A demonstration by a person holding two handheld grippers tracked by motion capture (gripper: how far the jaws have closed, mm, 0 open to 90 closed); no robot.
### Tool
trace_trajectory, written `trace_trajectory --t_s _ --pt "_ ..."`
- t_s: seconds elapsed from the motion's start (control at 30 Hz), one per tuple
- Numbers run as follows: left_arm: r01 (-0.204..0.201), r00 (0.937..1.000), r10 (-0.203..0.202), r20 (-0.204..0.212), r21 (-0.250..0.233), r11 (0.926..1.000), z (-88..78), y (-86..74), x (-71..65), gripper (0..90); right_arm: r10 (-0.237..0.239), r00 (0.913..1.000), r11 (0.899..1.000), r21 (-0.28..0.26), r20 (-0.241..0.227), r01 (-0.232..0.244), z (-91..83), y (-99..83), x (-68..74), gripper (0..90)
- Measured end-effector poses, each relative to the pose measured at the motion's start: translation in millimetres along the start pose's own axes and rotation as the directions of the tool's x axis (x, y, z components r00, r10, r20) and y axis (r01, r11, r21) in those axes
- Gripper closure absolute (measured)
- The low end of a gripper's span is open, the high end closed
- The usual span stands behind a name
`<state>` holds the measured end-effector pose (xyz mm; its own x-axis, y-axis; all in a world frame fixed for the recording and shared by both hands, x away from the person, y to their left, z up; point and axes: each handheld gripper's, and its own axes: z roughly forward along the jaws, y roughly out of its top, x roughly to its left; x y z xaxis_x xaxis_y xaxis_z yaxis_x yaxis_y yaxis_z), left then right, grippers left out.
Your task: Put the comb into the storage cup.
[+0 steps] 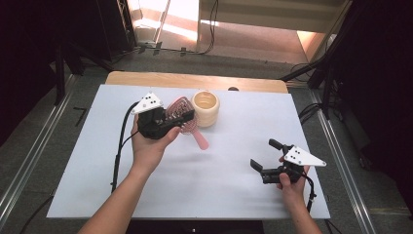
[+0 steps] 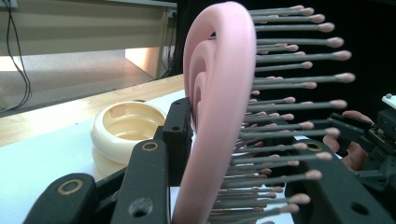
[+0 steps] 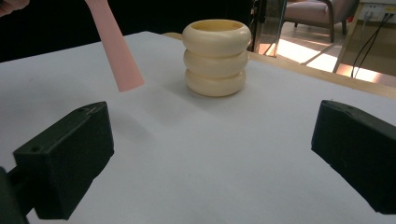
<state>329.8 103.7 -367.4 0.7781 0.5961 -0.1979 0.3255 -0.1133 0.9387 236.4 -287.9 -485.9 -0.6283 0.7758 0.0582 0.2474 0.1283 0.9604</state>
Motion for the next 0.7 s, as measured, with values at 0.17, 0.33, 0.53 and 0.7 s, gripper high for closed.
trace_trajectory --t_s 0.17,0.33,0.53,0.7 --pt "0.003 1.0000 -0.003 0.000 -0.002 1.0000 0.3 2.5 2.2 63.7 0.005 0.9999 1.000 0.010 0.014 -0.005 -6.1 -6.2 -3.3 0.0" --pt "0.002 1.0000 -0.002 -0.006 -0.006 1.0000 0.7 4.8 4.7 63.7 0.007 0.9997 1.000 0.014 0.025 -0.008 -13.7 -11.4 -6.4 0.0" --pt "0.006 0.9999 -0.006 -0.012 -0.014 0.9999 1.9 6.8 6.5 63.7 0.011 0.9993 1.000 0.022 0.035 -0.012 -21.8 -17.6 -9.1 0.0" --pt "0.006 0.9999 -0.007 -0.012 -0.017 0.9998 3.3 10.1 8.0 63.8 0.018 0.9985 1.000 0.024 0.051 -0.019 -28.1 -22.2 -12.4 0.0"
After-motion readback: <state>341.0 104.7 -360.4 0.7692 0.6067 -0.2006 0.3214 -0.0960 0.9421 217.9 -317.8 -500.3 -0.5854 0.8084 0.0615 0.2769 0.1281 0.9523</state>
